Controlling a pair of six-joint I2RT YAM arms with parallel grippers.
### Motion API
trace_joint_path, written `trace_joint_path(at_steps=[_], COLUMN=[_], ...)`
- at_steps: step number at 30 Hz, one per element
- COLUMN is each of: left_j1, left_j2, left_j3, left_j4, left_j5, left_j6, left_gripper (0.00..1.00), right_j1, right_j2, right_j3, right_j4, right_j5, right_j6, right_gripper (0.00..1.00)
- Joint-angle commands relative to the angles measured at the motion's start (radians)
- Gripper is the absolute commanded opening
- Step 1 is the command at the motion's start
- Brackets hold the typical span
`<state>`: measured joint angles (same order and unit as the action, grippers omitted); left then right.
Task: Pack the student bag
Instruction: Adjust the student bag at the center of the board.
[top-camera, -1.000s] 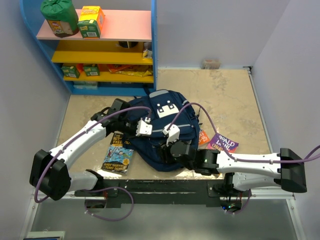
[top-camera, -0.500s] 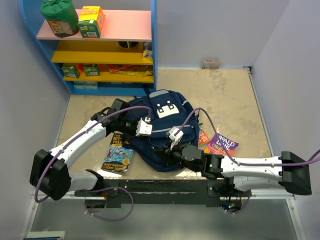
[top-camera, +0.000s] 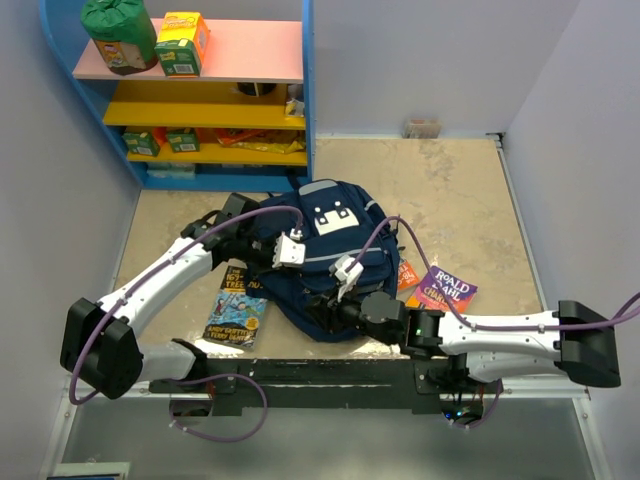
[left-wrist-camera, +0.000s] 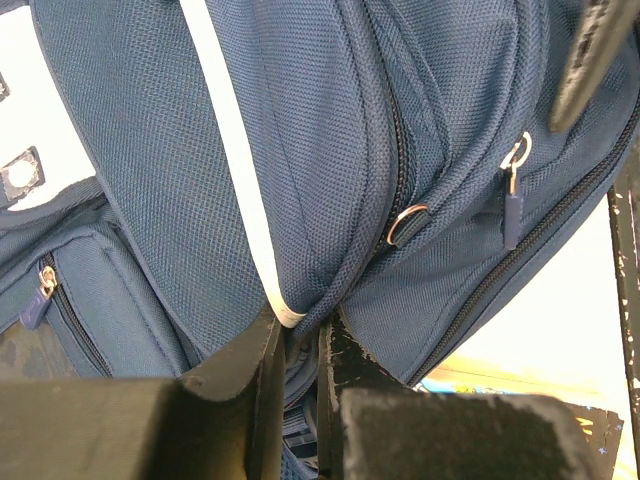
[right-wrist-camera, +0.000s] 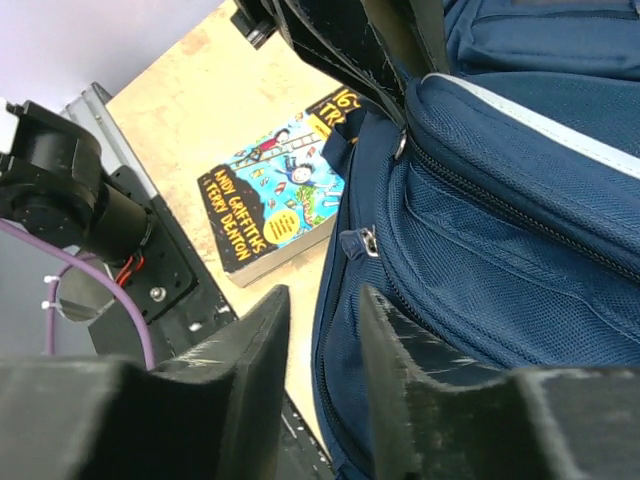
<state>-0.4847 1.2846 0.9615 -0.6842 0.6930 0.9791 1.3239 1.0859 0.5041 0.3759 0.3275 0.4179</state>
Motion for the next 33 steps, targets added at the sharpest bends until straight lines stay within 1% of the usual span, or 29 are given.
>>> trace_joint_path(at_steps=[1,4,6,7,8,11,13,16,17,18,19,21,22,27,29,30,31,33], left_j1=[0.011,0.009,0.0,-0.008,-0.018,-0.031,-0.035,-0.035,-0.035,-0.035,-0.035,-0.035,-0.035,-0.035,-0.035,-0.035,-0.035,-0.035], left_j2=[-0.03,-0.036,-0.037,-0.033,-0.031,-0.021,-0.021,-0.016,-0.018,-0.019,-0.021,-0.034,-0.04,-0.128,-0.157,-0.181,-0.191,-0.211], left_j3=[0.03,0.013,0.005,-0.003,-0.004,-0.006,-0.007,-0.003,0.0,0.003,0.009,0.008,0.003,-0.049,-0.069,-0.072,-0.073,-0.07], left_j4=[0.032,0.058,0.083,0.115,0.126,0.163,0.199,0.23,0.229,0.221,0.213,0.193,0.187,0.112,0.089,0.062,0.048,0.019], left_j5=[0.046,0.062,0.062,0.053,0.042,0.019,-0.021,-0.072,-0.081,-0.084,-0.089,-0.121,-0.131,-0.165,-0.176,-0.178,-0.174,-0.159], left_j6=[-0.056,-0.086,-0.115,-0.156,-0.172,-0.214,-0.241,-0.266,-0.266,-0.263,-0.261,-0.255,-0.253,-0.25,-0.247,-0.243,-0.243,-0.246], left_gripper=[0.0,0.0,0.0,0.0,0.0,0.0,0.0,0.0,0.0,0.0,0.0,0.0,0.0,0.0,0.0,0.0,0.0,0.0], right_j1=[0.006,0.009,0.024,0.032,0.044,0.084,0.089,0.09,0.089,0.09,0.089,0.089,0.089,0.038,0.008,-0.014,-0.067,-0.116], right_j2=[-0.004,-0.017,-0.035,-0.041,-0.046,-0.009,0.026,0.083,0.095,0.124,0.134,0.138,0.132,0.108,0.127,0.14,0.149,0.181], right_j3=[0.08,0.131,0.152,0.155,0.157,0.174,0.2,0.215,0.212,0.214,0.211,0.203,0.189,0.151,0.151,0.157,0.169,0.178], right_j4=[-0.072,-0.182,-0.212,-0.23,-0.232,-0.239,-0.322,-0.356,-0.365,-0.417,-0.44,-0.477,-0.482,-0.52,-0.528,-0.546,-0.546,-0.523], right_j5=[0.059,0.088,0.065,0.056,0.023,-0.002,0.002,-0.011,-0.008,0.004,0.025,0.068,0.115,0.203,0.24,0.242,0.24,0.213], right_j6=[0.045,0.145,0.225,0.257,0.316,0.343,0.36,0.412,0.429,0.455,0.488,0.505,0.519,0.51,0.457,0.443,0.411,0.368], right_gripper=[0.43,0.47,0.5,0.52,0.52,0.5,0.49,0.5,0.5,0.5,0.5,0.49,0.49,0.46,0.45,0.45,0.45,0.45])
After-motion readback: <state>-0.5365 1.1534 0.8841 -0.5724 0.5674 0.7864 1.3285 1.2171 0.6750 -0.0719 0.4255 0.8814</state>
